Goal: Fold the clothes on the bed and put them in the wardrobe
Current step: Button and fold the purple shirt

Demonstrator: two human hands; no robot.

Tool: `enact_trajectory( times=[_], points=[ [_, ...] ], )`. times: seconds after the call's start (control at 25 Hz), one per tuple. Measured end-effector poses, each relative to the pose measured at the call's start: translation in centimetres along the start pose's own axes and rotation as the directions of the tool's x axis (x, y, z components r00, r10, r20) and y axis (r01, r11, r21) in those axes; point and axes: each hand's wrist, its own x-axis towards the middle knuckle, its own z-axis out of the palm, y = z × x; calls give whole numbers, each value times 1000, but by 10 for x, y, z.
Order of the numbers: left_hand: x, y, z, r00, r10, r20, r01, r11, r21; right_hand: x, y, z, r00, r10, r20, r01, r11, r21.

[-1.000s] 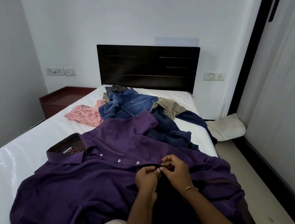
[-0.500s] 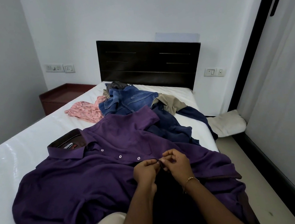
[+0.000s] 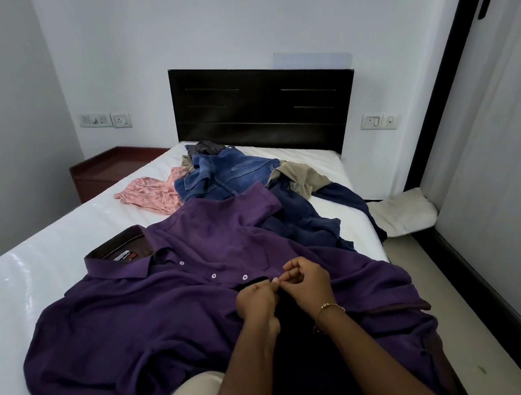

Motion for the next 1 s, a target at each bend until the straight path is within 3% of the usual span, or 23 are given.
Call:
enact_trajectory(
  times=[0.16, 0.28, 0.4, 0.48, 0.56, 0.68, 0.76, 0.84, 0.92, 1.0],
  points=[
    [6, -1, -3, 1000, -14, 27, 15, 1000, -16, 2, -5, -7, 990, 139, 25, -141, 980, 143],
    [4, 0, -5, 992, 1, 124, -6, 999, 35, 12, -4, -16, 933, 309, 183, -358, 845, 396],
    [0, -5, -1, 961, 262, 91, -277, 902, 332, 15, -3, -24, 892, 355, 281, -447, 789, 422],
    [-1, -7, 3, 918, 392, 65, -377, 809, 451, 12, -5, -29, 916, 312, 253, -395, 818, 419],
    [-2, -4, 4, 933, 360, 7, -336, 863, 377, 10, -1, -34, 967, 157, 203, -215, 928, 305],
    [6, 0, 5, 959, 276, -63, -261, 949, 175, 10, 25, -49, 960, -37, 278, 45, 999, -25],
    [5, 3, 6, 980, 200, -23, -199, 979, 43, 4, 48, -62, 956, -86, 282, 134, 979, -156],
    [2, 6, 9, 988, 146, 57, -146, 989, -17, -5, 62, -76, 956, -83, 282, 137, 974, -178],
    [-2, 8, 12, 977, 149, 152, -146, 989, -35, -10, 74, -82, 953, -76, 293, 147, 962, -231],
    [-5, 8, 15, 954, 182, 240, -168, 983, -76, -8, 85, -82, 972, -131, 196, 192, 923, -335]
  ],
)
